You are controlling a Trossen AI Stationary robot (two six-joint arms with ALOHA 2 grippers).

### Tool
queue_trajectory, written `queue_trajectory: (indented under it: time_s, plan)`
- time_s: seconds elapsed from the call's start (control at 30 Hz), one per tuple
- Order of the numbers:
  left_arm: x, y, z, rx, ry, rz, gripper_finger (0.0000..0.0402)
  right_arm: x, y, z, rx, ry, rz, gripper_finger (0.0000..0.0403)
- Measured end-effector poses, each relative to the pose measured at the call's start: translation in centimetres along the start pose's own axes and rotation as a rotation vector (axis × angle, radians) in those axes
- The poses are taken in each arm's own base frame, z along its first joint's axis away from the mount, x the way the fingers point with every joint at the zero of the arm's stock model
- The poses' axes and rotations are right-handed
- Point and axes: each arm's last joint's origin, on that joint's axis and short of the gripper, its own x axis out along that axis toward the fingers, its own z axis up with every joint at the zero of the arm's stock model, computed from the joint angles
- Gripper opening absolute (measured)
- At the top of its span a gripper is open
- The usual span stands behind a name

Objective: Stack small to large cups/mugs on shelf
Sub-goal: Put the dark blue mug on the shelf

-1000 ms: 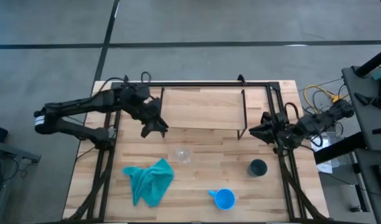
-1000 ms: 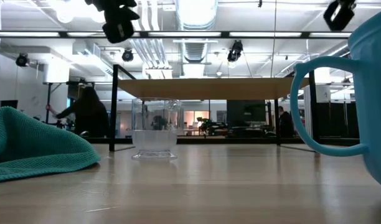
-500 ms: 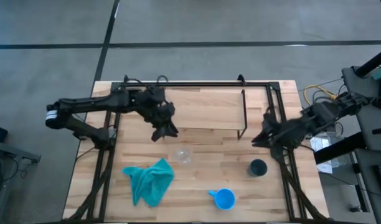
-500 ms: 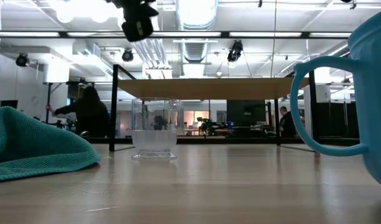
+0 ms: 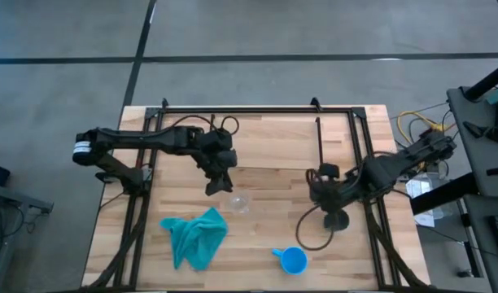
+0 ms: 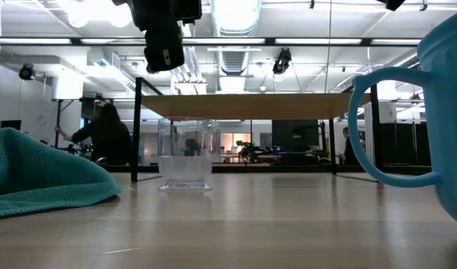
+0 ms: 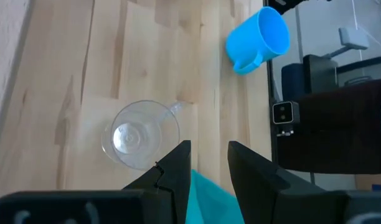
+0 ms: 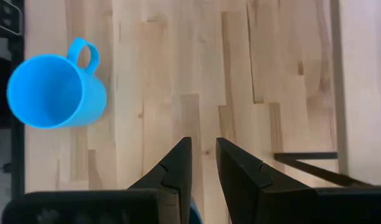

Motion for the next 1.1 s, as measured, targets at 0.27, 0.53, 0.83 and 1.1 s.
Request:
queue_trajectory:
  time_s: [0.27,0.53,0.83,1.1]
  plan:
    - [1.2,0.6,0.1,-0.019,0.032,0.006,0.0093,2.4,1.4,1.7,0.028,0.06,-0.032,0.0068]
    - [3.7,2.2,0.2,-0.101,0.096,0.065,0.0093,3.3,2.1,2.9,0.024,0.077,-0.041,0.0068]
    - [5.2,2.8,0.8,-0.21,0.122,0.104,0.0093,4.7,2.3,2.7,0.024,0.144,-0.078,0.0068]
    - [-1.0,-1.4,3.1,-0.081,-0.102,0.042,0.0093,3.3,0.9,0.5,0.066,0.333,-0.198,0.0068]
